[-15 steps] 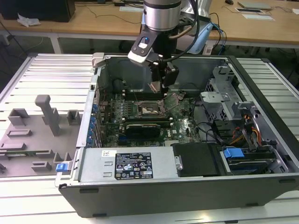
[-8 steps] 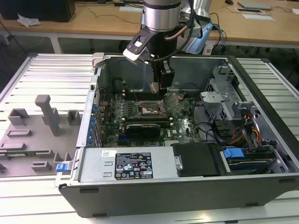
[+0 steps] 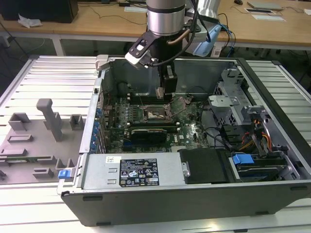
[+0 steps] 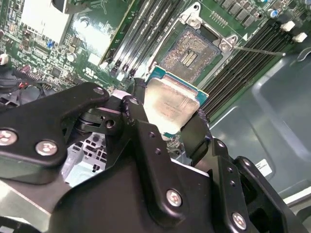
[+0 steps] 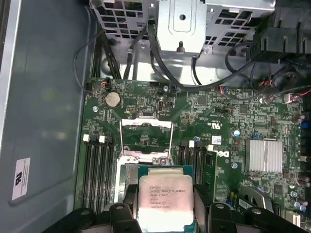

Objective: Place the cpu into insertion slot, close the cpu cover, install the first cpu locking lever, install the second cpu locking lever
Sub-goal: 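Place the cpu into insertion slot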

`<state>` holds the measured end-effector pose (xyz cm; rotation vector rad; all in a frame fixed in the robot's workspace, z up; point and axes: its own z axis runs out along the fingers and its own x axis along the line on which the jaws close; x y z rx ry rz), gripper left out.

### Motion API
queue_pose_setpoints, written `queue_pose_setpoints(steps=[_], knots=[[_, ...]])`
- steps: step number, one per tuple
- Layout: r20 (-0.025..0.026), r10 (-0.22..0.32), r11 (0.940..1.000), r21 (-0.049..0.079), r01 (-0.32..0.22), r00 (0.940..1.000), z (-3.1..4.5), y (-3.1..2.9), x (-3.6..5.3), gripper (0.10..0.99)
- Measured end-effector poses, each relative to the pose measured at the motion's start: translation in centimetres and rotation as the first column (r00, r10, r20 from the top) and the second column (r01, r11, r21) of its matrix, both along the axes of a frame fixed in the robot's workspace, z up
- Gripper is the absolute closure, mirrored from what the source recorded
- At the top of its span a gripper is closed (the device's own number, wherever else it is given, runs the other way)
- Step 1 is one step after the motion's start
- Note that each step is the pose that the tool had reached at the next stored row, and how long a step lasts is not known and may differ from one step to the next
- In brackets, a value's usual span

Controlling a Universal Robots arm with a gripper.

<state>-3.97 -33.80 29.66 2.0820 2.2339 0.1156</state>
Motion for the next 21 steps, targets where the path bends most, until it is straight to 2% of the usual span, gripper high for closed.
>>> queue_pose_setpoints(steps=[1,2,3,9,14,18,21], knots=[[0.0045,0.0,1.0,-0.001,0.0,1.0,-0.05,0.03,-0.05,0.545],[0.0116,-0.001,1.0,-0.002,0.001,0.9999,-0.16,0.12,-0.17,0.545],[0.0132,-0.002,1.0,-0.002,0.002,0.9999,-0.29,0.17,-0.23,0.545],[0.0134,-0.041,0.9992,-0.003,0.041,0.9991,-1.31,0.31,-0.25,0.545],[0.0151,-0.05,0.9988,-0.004,0.05,0.9986,-2.38,0.86,-0.77,0.545],[0.0158,-0.05,0.9987,-0.004,0.05,0.9986,-3.48,0.96,-1.08,0.545],[0.0161,-0.05,0.9987,-0.004,0.05,0.9986,-4.81,0.97,-1.29,0.545]])
